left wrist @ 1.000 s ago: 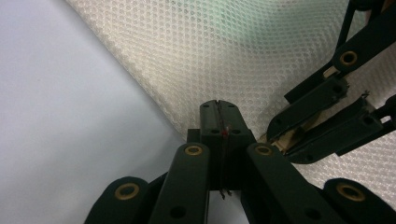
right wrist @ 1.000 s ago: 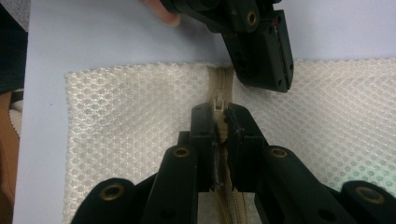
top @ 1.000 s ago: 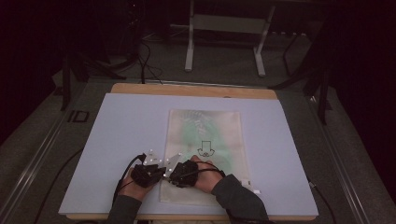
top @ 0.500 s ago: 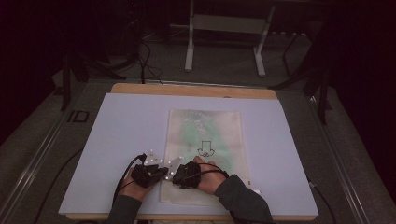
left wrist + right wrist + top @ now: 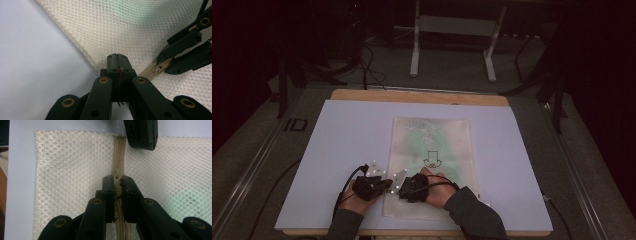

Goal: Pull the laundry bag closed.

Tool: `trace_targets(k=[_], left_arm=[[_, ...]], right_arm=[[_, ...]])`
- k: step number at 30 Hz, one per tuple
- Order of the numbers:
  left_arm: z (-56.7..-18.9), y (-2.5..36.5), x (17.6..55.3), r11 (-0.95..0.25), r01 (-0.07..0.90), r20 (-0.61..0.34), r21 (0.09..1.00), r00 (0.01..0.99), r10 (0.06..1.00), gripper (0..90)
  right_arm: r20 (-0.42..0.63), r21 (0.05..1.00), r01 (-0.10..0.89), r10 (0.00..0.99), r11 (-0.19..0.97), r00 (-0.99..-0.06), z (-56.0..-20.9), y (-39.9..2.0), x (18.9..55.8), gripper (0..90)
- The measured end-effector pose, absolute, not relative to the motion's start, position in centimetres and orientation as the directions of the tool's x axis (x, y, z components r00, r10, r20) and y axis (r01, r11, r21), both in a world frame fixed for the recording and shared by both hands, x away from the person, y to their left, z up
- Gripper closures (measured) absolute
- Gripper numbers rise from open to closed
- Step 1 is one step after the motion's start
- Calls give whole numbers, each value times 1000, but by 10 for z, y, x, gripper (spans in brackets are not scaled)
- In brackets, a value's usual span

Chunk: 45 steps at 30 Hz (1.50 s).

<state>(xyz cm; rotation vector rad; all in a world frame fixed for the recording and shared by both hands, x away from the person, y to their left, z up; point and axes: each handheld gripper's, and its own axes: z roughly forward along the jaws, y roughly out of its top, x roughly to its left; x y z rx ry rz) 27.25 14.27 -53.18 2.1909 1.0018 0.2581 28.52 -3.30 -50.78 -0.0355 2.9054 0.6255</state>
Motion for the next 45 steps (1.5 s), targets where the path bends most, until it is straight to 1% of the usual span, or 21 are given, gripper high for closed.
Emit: trace_targets(k=[45], left_arm=[[-532, 143, 273, -452, 587, -106, 671, 680, 725, 896]], right_arm=[[-176, 379, -52, 17, 924, -984, -505, -56, 280, 825]])
